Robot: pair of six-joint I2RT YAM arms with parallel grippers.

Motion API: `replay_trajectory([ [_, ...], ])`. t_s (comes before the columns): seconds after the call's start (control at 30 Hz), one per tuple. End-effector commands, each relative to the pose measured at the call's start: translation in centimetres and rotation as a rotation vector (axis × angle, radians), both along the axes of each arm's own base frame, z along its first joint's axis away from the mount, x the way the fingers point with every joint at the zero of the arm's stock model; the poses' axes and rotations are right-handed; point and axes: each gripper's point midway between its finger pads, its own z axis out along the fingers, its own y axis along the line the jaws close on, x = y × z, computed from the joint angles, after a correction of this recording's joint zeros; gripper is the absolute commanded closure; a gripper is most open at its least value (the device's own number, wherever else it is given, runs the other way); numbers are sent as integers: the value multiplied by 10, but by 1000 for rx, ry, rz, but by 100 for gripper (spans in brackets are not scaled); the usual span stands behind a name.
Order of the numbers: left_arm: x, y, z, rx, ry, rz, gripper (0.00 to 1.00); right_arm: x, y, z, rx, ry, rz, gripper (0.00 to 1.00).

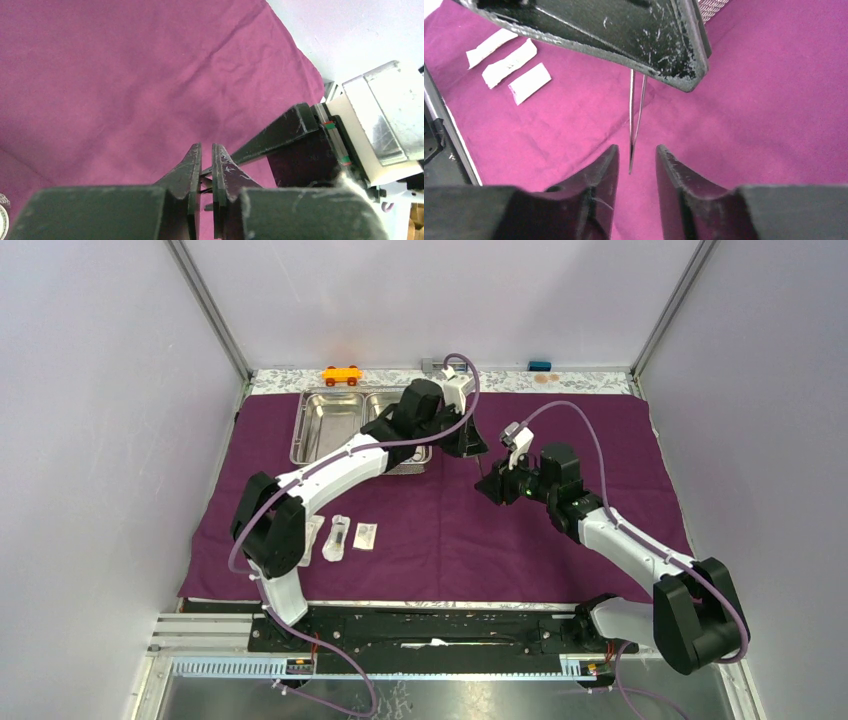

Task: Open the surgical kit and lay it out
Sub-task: Place the medical item in the surgical kit.

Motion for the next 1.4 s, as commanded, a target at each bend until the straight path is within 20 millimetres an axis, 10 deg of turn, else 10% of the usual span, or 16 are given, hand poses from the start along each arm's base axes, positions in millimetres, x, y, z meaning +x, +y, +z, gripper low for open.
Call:
replay_trajectory([
  [0.0, -10, -3, 37, -67, -124, -123, 100, -3, 9, 33, 19, -159, 93, 51],
  [0.13, -39, 2, 55, -139, -215, -299, 100, -22, 15, 42, 27, -213, 225, 21],
  [0.37, -84, 19, 65, -184, -367, -526, 100, -50, 24, 51, 105, -205, 399, 16],
  [0.9, -104, 22, 70, -297, -402, -581, 100, -69, 38, 58, 247, -69, 508, 55],
  [1.1, -101, 22, 67, -296, -396, -559, 100, -62, 37, 58, 230, -84, 466, 100],
  [1.37, -47, 15, 62, -241, -193, -201, 46, -33, 30, 50, 199, -70, 288, 100],
])
